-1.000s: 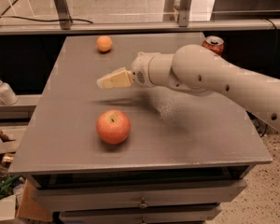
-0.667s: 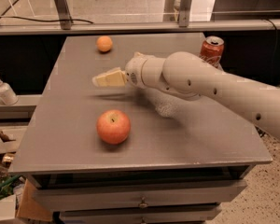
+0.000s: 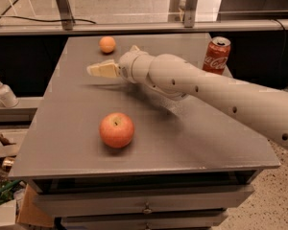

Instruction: Move orange near coke can

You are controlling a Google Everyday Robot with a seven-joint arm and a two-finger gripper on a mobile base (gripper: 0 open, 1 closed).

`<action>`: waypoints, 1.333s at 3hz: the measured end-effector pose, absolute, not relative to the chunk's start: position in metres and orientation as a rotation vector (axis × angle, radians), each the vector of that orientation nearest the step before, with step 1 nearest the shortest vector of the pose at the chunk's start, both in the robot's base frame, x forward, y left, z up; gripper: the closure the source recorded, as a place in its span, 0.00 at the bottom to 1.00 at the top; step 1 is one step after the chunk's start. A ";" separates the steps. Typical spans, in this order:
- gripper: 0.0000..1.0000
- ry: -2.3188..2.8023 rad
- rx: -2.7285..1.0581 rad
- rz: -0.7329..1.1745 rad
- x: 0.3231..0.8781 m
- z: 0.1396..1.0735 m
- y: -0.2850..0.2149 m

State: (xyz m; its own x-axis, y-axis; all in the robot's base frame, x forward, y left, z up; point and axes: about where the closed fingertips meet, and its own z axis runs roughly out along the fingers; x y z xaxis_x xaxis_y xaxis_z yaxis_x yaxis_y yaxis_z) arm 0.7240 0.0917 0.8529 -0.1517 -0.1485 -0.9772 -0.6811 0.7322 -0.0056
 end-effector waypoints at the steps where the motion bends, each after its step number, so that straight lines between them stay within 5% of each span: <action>1: 0.00 1.668 -0.656 0.512 0.749 0.861 0.110; 4: 0.00 1.699 -0.623 0.485 0.810 0.848 0.131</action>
Offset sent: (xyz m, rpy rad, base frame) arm 0.0830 0.0527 0.0024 -0.0445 -0.0322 -0.0328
